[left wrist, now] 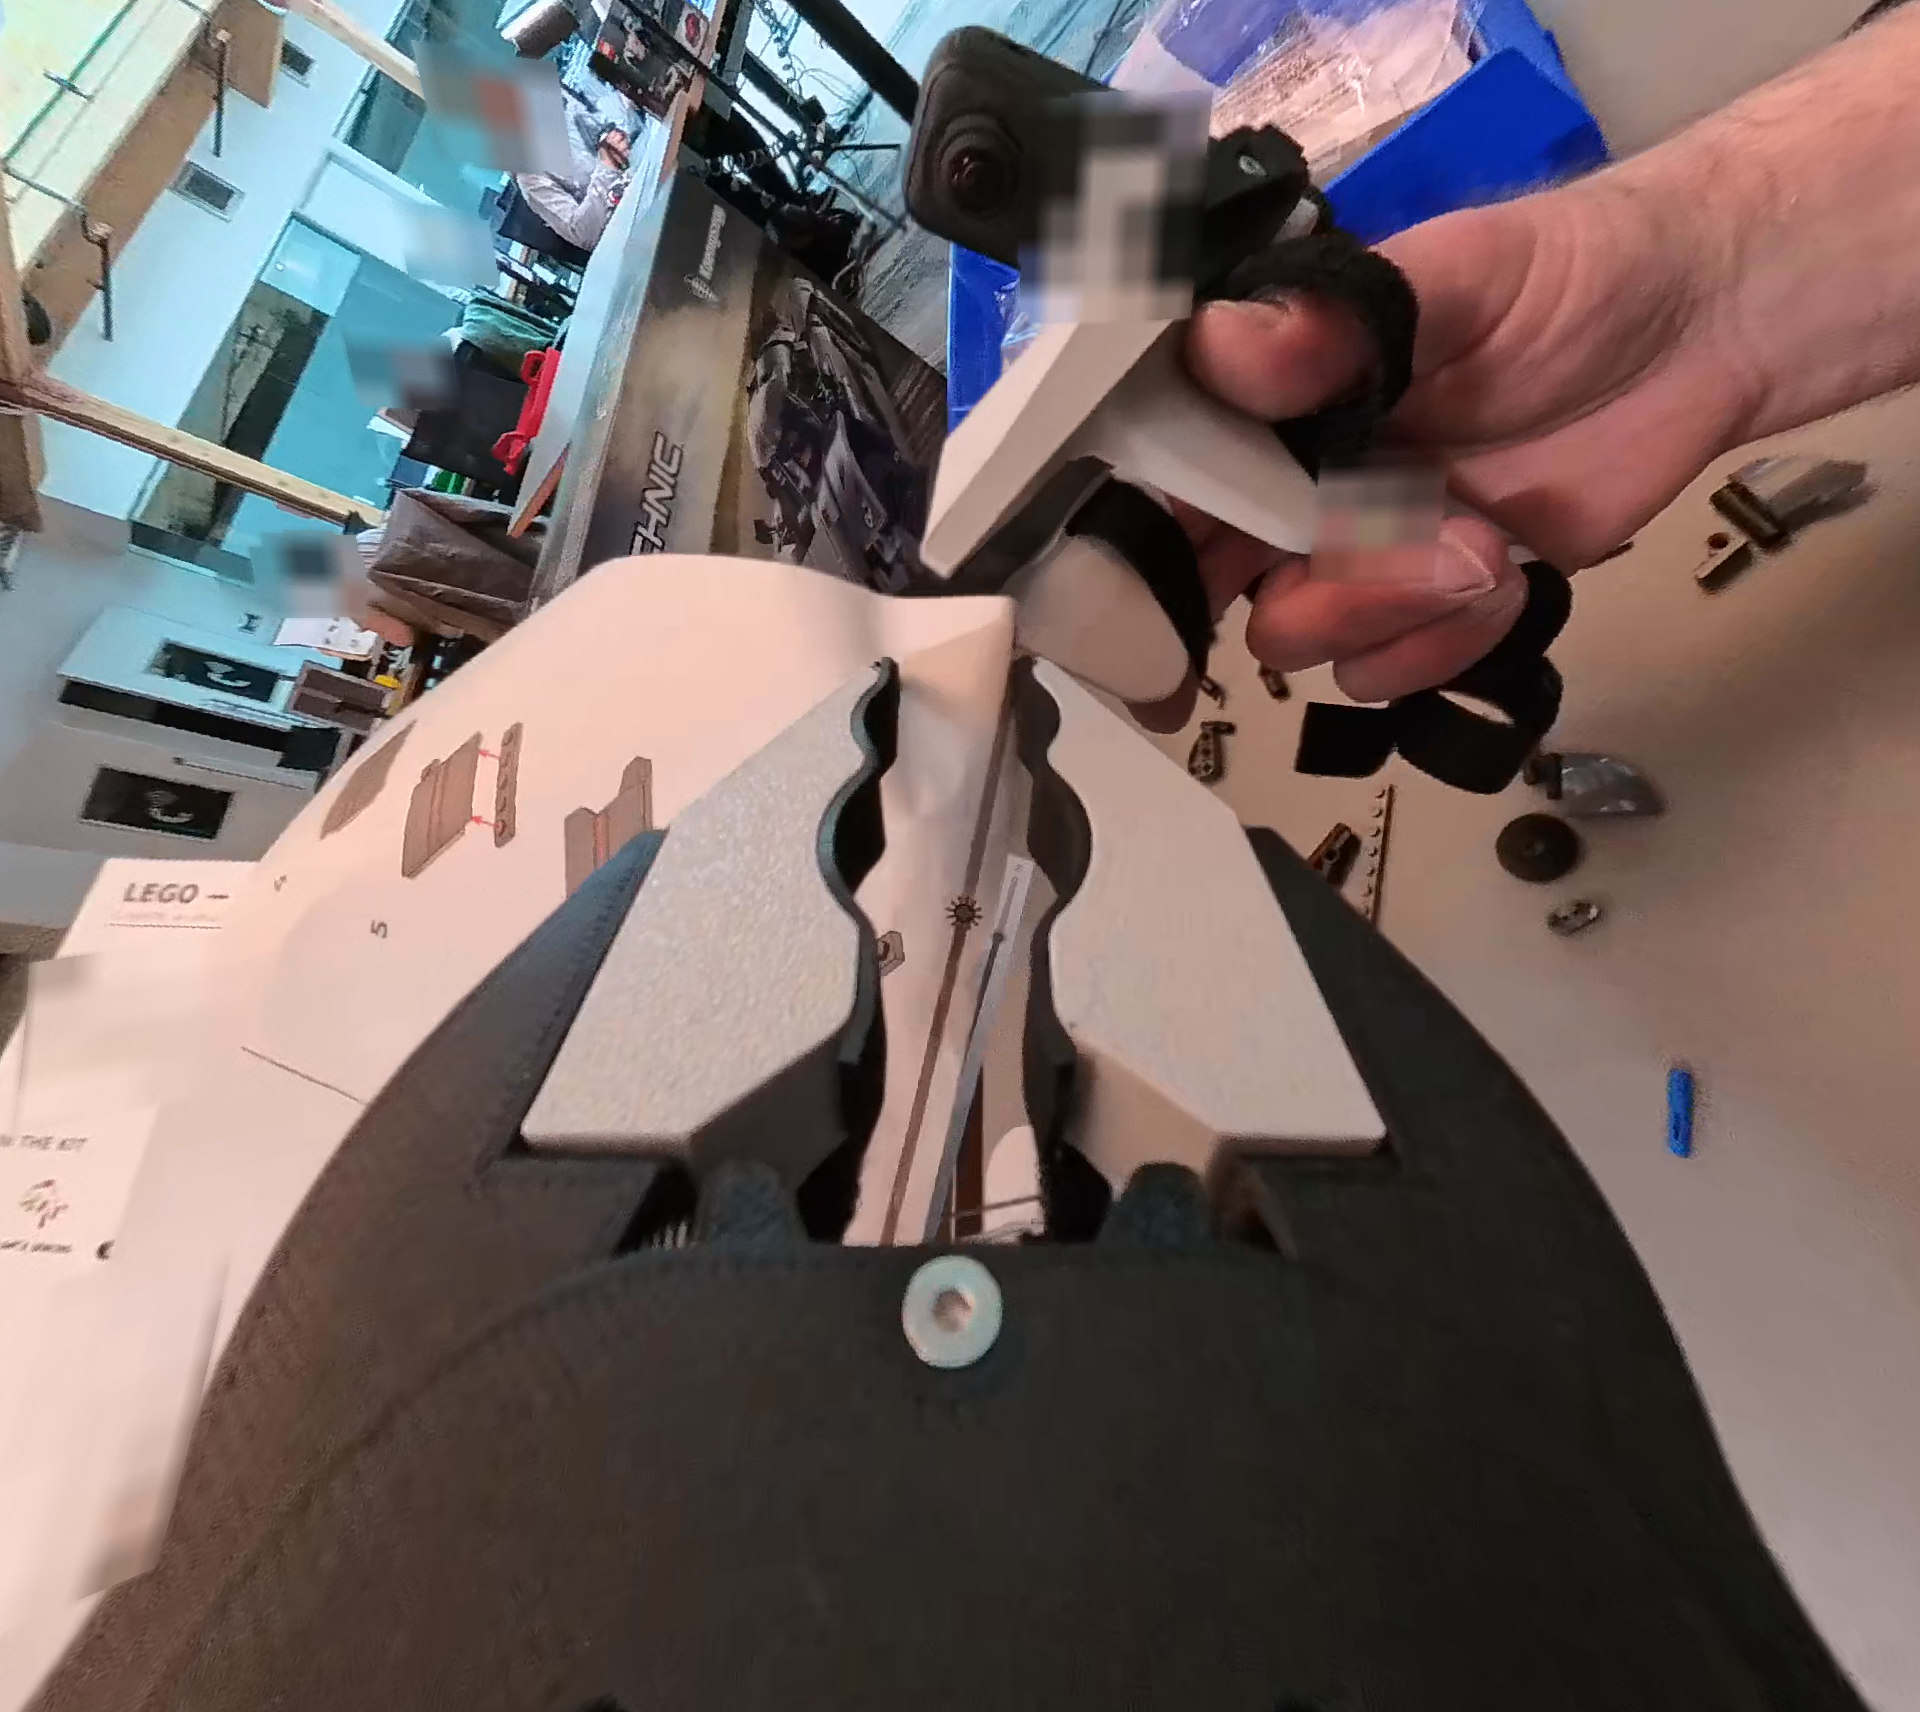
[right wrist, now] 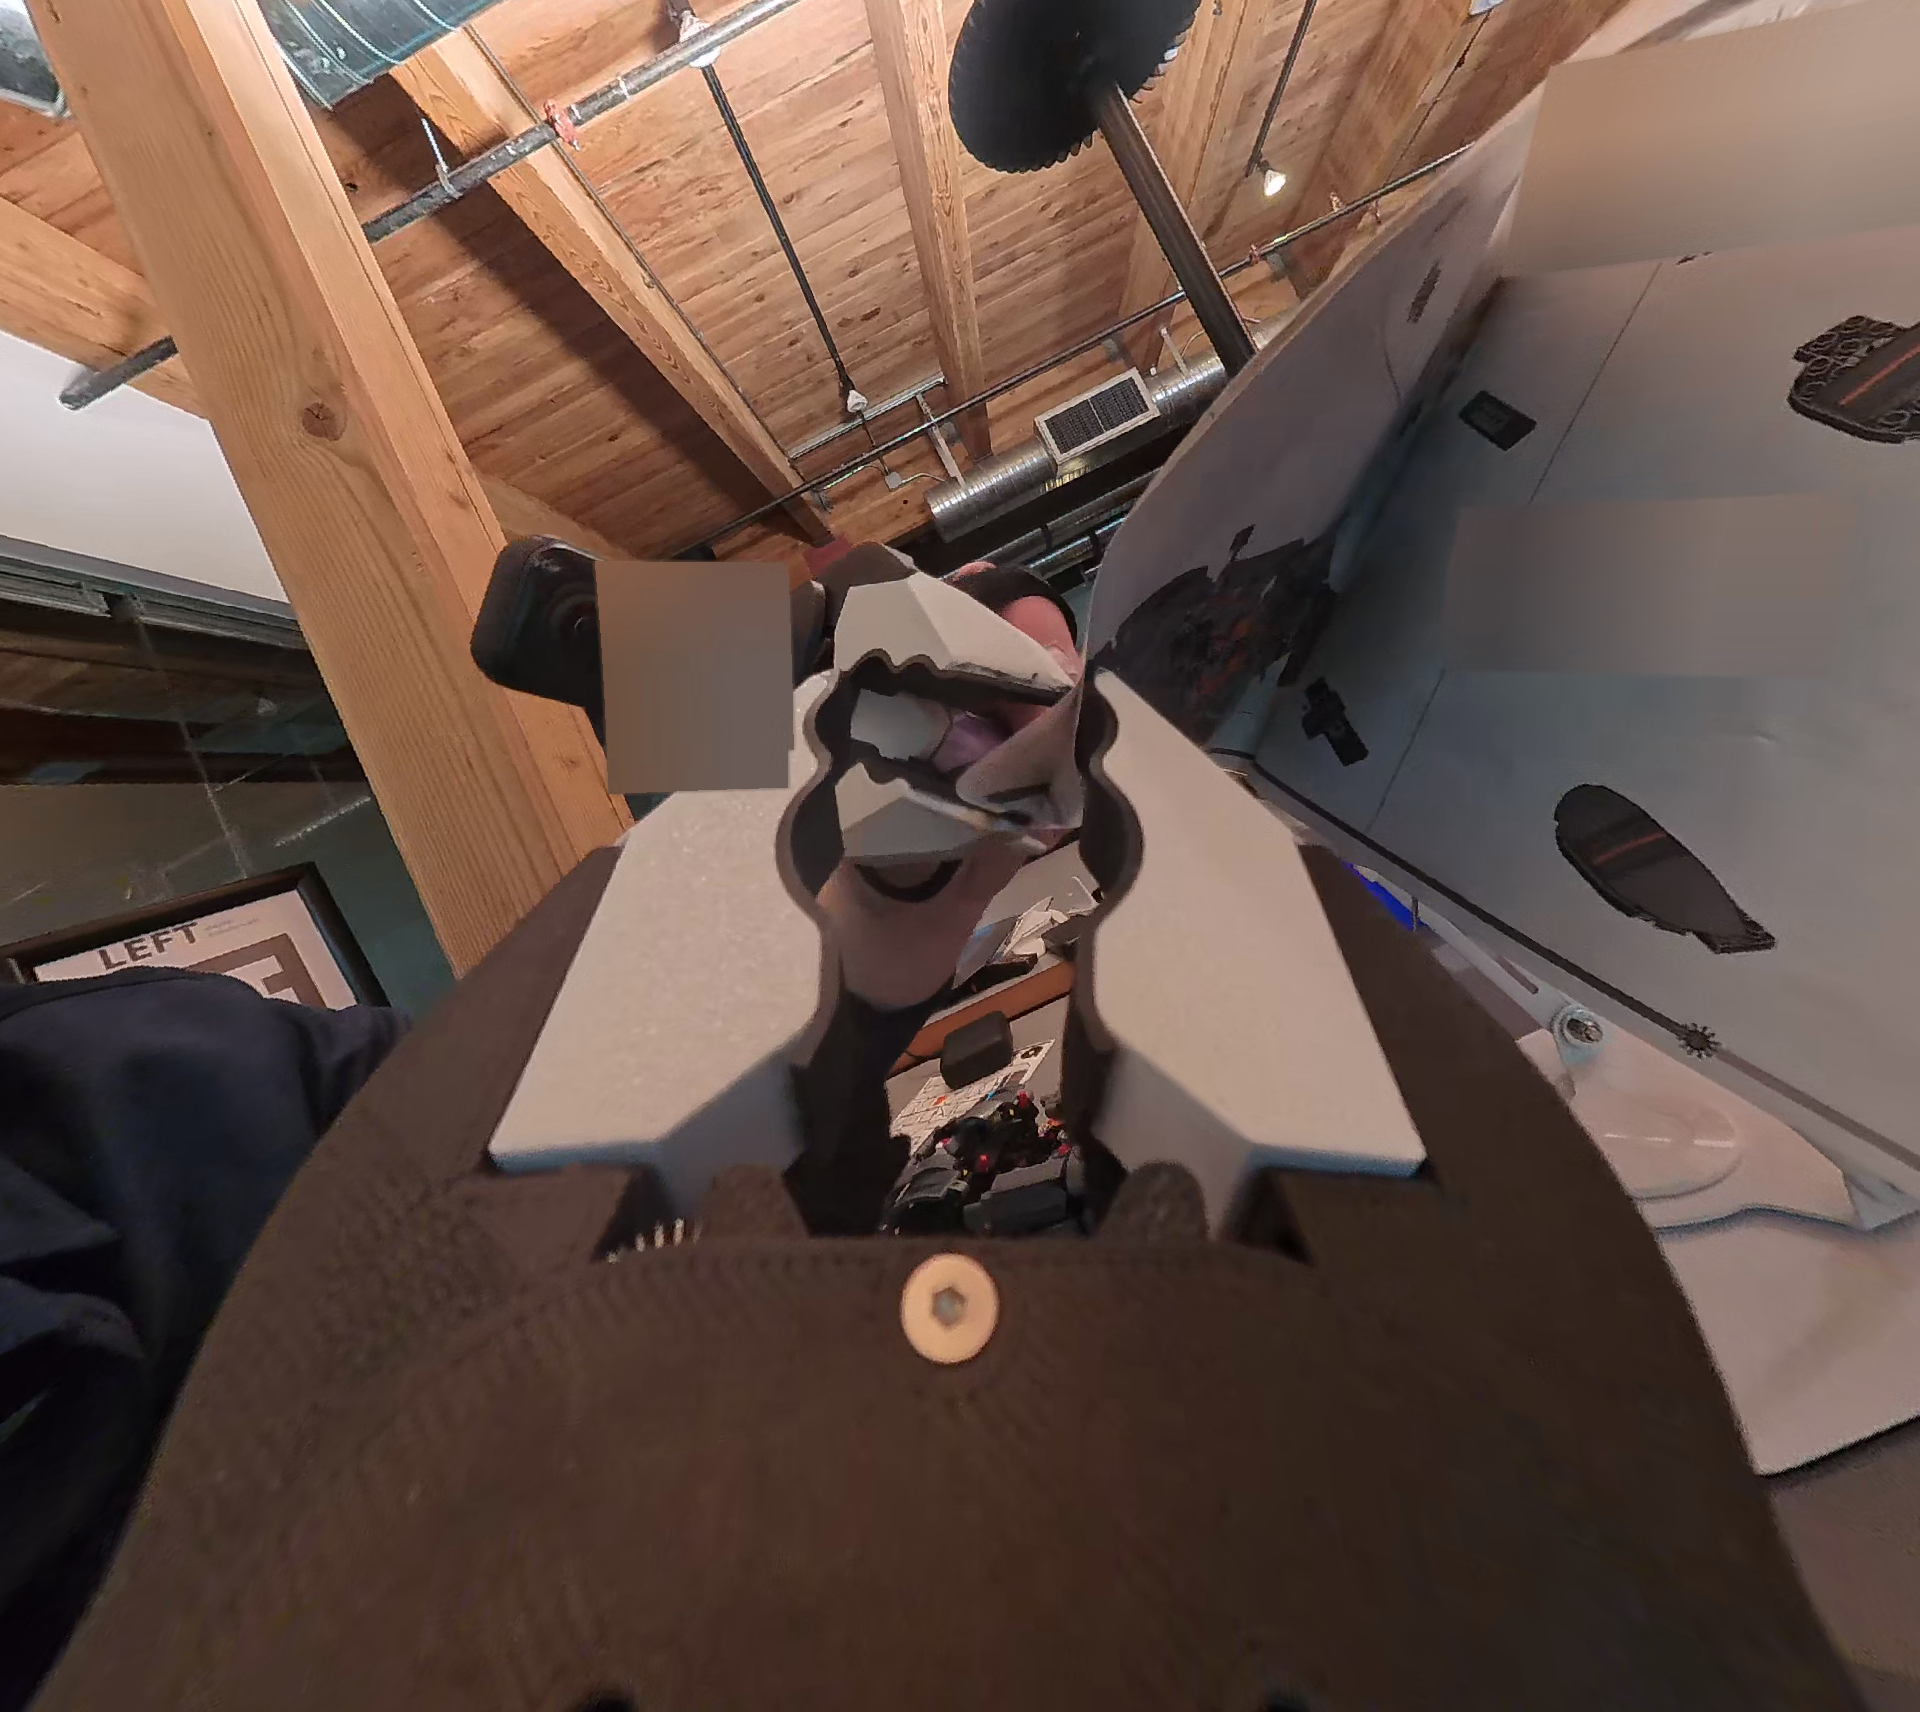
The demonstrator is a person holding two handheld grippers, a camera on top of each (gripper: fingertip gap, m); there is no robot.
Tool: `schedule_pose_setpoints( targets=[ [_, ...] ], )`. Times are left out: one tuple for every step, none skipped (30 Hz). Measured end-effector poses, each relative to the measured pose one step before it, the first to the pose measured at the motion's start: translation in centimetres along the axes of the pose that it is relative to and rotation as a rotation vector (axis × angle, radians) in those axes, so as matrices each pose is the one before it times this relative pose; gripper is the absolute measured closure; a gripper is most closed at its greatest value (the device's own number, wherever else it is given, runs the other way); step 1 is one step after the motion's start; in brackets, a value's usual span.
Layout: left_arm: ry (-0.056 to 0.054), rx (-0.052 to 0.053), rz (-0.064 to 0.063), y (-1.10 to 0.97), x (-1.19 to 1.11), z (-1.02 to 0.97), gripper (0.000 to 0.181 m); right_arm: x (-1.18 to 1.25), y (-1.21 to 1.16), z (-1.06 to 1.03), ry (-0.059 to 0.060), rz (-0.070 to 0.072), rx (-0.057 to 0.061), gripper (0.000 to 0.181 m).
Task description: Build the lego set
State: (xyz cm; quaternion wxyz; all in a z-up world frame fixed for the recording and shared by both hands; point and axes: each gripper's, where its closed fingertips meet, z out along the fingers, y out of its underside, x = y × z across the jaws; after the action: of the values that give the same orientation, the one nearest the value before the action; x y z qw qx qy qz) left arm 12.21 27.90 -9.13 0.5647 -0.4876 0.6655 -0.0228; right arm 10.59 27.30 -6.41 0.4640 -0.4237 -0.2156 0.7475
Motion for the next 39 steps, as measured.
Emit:
schedule_pose_setpoints(
  targets=[
    [0.0058,0.0079,-0.0122,-0.03,-0.051,-0.08,0.163,-0.029,0.038,0.028,-0.0017,-0.0005,-0.0006,0.141],
    [0.0064,0.0093,-0.0098,-0.039,-0.018,-0.068,0.164,-0.006,0.03,0.016,-0.0014,-0.0011,0.0004,0.142],
    [0.0057,0.0092,-0.0107,-0.023,0.0,-0.06,0.165,-0.006,0.036,0.007,-0.0021,0.0,0.0006,0.143],
    [0.0059,0.0082,-0.0136,-0.017,-0.025,-0.052,0.166,0.008,0.036,0.007,-0.0031,0.002,0.0015,0.143],
    [0.0075,0.0101,-0.0135,-0.027,0.014,-0.055,0.167,-0.016,0.0,-0.003,-0.0053,0.0028,0.0039,0.144],
    [0.0071,0.0118,-0.0156,-0.062,0.008,-0.061,0.168,-0.045,-0.011,-0.003,-0.0078,0.0031,0.0058,0.144],
    [0.0046,0.0114,-0.0148,-0.054,-0.028,-0.062,0.17,-0.077,-0.009,-0.002,-0.0092,0.0025,0.0062,0.145],
    [0.0022,0.0099,-0.0129,-0.041,-0.051,-0.055,0.173,-0.046,-0.01,-0.002,-0.0074,0.0022,0.0055,0.145],
    [0.0042,0.0058,-0.0095,0.031,-0.019,-0.055,0.174,-0.004,0.028,0.004,-0.004,0.0025,0.0024,0.145],
    [0.0001,0.0075,-0.008,0.012,-0.077,-0.078,0.178,-0.006,0.046,0.013,-0.0037,0.0014,0.0009,0.146],
    [-0.0077,0.0152,-0.0111,-0.088,-0.189,-0.123,0.181,-0.016,0.004,-0.012,-0.0042,0.0002,0.0037,0.148],
    [-0.0025,0.0156,-0.0148,-0.078,-0.136,-0.148,0.181,-0.005,-0.014,-0.015,-0.003,0.0008,0.0046,0.149],
    [0.003,0.0141,-0.0173,-0.059,-0.055,-0.119,0.181,0.031,0.005,-0.022,-0.0007,0.0002,0.0019,0.151],
    [-0.0021,0.0157,-0.0131,-0.112,-0.12,-0.156,0.181,0.072,0.026,-0.041,0.002,-0.0019,0.0004,0.154],
    [-0.0052,0.0174,-0.0133,-0.184,-0.147,-0.183,0.181,0.098,0.009,-0.059,0.0032,-0.0019,0.0009,0.156],
    [0.0023,0.0198,-0.0191,-0.26,-0.079,-0.203,0.181,0.11,0.002,-0.044,0.0042,-0.0007,0.001,0.158],
    [0.005,0.022,-0.0183,-0.319,-0.046,-0.22,0.181,0.097,0.037,-0.02,0.0058,-0.0029,-0.0018,0.161],
    [-0.0014,0.0173,-0.0141,-0.269,-0.135,-0.216,0.181,0.023,0.034,-0.002,0.0047,-0.0078,-0.0018,0.164],
    [-0.0022,0.0167,-0.011,-0.258,-0.143,-0.231,0.181,-0.008,0.004,0.023,0.0043,-0.0086,-0.0004,0.167],
    [0.0054,0.0165,-0.0113,-0.254,-0.02,-0.21,0.181,0.075,0.037,0.034,0.0114,-0.0092,-0.0025,0.174],
    [0.007,0.0127,-0.0124,-0.205,0.019,-0.17,0.181,0.199,0.104,0.024,0.0202,-0.0126,-0.007,0.179],
    [-0.0001,0.011,-0.0095,-0.17,-0.054,-0.154,0.181,0.067,0.13,0.045,0.0113,-0.0128,-0.0081,0.181],
    [-0.0005,0.0083,-0.0056,-0.127,-0.038,-0.126,0.181,-0.035,0.074,0.032,0.0011,-0.0073,-0.0045,0.181],
    [0.0027,0.0034,-0.0025,-0.06,0.043,-0.108,0.181,0.045,0.037,0.005,0.0053,-0.0051,-0.002,0.181],
    [0.0024,0.0044,-0.0022,-0.074,0.058,-0.106,0.181,0.115,0.039,-0.004,0.0102,-0.0079,-0.0033,0.181],
    [-0.0004,0.0057,-0.0047,-0.093,0.009,-0.134,0.181,0.109,0.043,-0.018,0.009,-0.0076,-0.0052,0.181],
    [-0.0019,0.0046,-0.0024,-0.081,0.008,-0.172,0.181,0.086,0.028,-0.017,0.0069,-0.0037,-0.0039,0.181],
    [-0.0044,0.0072,0.0,-0.154,-0.019,-0.225,0.181,0.148,-0.009,-0.031,0.009,-0.0005,-0.0019,0.181],
    [-0.0075,0.0117,-0.0025,-0.226,-0.076,-0.319,0.181,0.156,0.02,-0.035,0.0097,-0.0007,-0.0028,0.181],
    [-0.0085,0.0123,-0.0053,-0.274,-0.111,-0.391,0.181,0.142,0.068,-0.013,0.0081,-0.0017,-0.0053,0.181],
    [-0.0117,0.0113,-0.0026,-0.282,-0.15,-0.483,0.181,0.16,0.096,-0.019,0.0086,-0.0021,-0.0058,0.181],
    [-0.0172,0.0095,0.0024,-0.292,-0.227,-0.623,0.181,0.183,0.086,-0.003,0.0098,-0.0016,-0.0051,0.181],
    [-0.0265,0.0064,0.005,-0.284,-0.392,-0.792,0.181,0.189,0.104,-0.014,0.0094,-0.0009,-0.0055,0.181],
    [-0.0256,0.0079,0.0019,-0.287,-0.437,-0.929,0.181,0.165,0.081,-0.026,0.0069,-0.0014,-0.0036,0.181],
    [-0.0318,0.008,-0.0007,-0.244,-0.578,-1.083,0.181,0.168,0.035,-0.049,0.0071,-0.0006,-0.0006,0.181],
    [-0.0389,0.0079,-0.0036,-0.194,-0.745,-1.19,0.181,0.231,0.001,-0.055,0.0112,-0.0002,0.0009,0.181],
    [-0.0398,0.0058,-0.0114,-0.122,-0.838,-1.244,0.181,0.28,-0.023,-0.075,0.0148,-0.0028,0.0021,0.181],
    [-0.0509,0.0028,-0.0173,-0.014,-1.098,-1.291,0.181,0.328,-0.003,-0.085,0.0187,-0.0062,0.0009,0.181],
    [-0.0504,0.0019,-0.0168,0.071,-1.152,-1.311,0.181,0.455,0.043,-0.088,0.0281,-0.0115,-0.0017,0.181]
  ],
)
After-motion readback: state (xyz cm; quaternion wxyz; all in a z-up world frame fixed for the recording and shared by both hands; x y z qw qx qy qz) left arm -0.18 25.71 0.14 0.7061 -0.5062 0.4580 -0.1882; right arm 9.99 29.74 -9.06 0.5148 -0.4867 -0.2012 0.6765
